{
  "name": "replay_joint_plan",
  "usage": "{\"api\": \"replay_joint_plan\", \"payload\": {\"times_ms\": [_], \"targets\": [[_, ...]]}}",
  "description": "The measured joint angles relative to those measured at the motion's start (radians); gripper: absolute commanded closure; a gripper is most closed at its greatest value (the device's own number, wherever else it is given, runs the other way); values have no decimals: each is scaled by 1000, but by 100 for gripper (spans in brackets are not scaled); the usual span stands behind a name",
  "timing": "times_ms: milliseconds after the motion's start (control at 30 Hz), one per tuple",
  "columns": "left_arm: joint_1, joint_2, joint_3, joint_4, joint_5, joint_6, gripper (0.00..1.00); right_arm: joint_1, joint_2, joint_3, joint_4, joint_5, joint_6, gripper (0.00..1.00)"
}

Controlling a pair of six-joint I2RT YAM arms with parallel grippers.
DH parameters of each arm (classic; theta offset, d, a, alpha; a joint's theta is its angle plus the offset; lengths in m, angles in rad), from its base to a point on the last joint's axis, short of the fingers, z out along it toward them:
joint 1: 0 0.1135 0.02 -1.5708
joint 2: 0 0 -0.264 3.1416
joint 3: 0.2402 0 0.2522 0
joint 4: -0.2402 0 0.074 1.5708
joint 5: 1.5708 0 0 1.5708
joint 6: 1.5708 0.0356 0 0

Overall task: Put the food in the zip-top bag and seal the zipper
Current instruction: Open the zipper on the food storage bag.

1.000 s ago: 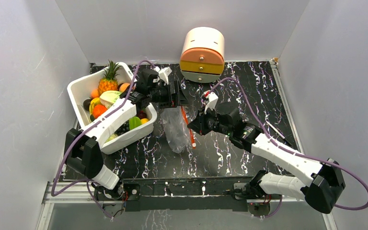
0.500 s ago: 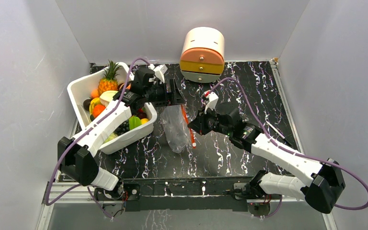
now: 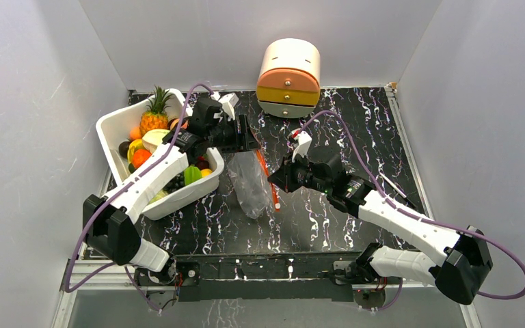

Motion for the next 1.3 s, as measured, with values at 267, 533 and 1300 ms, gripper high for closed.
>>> {"api": "replay_joint_plan", "payload": {"times_ms": [267, 533, 1300], "targets": [[0, 0, -26, 45, 4, -12, 84, 0, 0, 0, 0, 4, 1, 99], [0, -11, -127, 150, 19, -58, 100, 3, 2, 49, -72, 88, 116, 59], [0, -43, -163, 254, 161, -144, 100, 4, 44, 121, -168, 304, 365, 70]]}}
